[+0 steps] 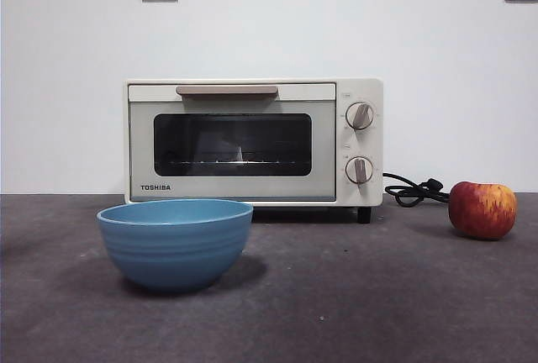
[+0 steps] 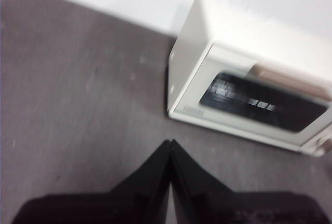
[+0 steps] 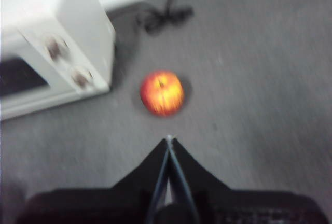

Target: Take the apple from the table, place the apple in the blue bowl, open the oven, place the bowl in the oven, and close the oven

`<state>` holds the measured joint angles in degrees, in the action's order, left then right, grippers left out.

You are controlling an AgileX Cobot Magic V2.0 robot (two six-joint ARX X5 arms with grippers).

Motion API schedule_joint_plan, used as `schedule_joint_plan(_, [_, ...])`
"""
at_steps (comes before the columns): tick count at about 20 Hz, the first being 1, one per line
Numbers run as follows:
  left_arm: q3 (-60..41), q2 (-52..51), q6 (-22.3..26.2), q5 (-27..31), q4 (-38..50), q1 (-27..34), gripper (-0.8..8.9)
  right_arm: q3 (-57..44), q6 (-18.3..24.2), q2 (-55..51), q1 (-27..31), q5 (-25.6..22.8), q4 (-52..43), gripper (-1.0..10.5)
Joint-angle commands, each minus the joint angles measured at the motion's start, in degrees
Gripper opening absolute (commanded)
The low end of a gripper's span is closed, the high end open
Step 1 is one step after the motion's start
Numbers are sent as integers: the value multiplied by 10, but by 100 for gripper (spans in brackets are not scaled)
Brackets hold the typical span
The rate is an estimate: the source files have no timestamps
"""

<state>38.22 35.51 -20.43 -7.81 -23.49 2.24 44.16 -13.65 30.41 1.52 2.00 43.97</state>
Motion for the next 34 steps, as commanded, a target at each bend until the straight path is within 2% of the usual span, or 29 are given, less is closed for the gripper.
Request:
schedule_joint_plan(1, [27,52,15,-1,-32,2,-4,43,17,62,0,2,45,1])
schedule_joint_plan(6, [83,145,16,-1,-100,2,-4,100,16,153,0,2,58,1])
schedule_joint_plan(8, [106,181,31,-4,-132,2,-4,124,17,194,0,2,56,-2])
schedule_joint_plan(9, [114,194,46,-16,-142,2,-4,139,23,216,0,5,56,-2])
schedule_joint_plan(11, [128,212,75,-45,-164,2,-4,172,58,264,0,40,63,-2])
schedule_joint_plan(14, [130,217,97,-82,-188,2,-4,227,79,344,-1,68,81,-1])
schedule_joint_plan(23, [130,217,132,-91,-243,2,-4,407,105,607,-16,54,155,19])
schedule_joint_plan(24, [130,217,132,-91,-245,2,-4,421,104,627,-16,51,158,89])
schedule_joint_plan(25, [130,217,131,-91,-245,2,-4,436,104,650,-16,51,160,226])
schedule_joint_plan(27, [130,217,132,-91,-252,1,-4,455,102,681,-19,50,160,423])
schedule_joint_plan(29, [130,217,132,-91,-255,0,-4,466,103,706,-19,51,157,561])
schedule_joint_plan(34, [130,217,131,-91,-256,-8,-4,473,102,754,-24,52,132,576])
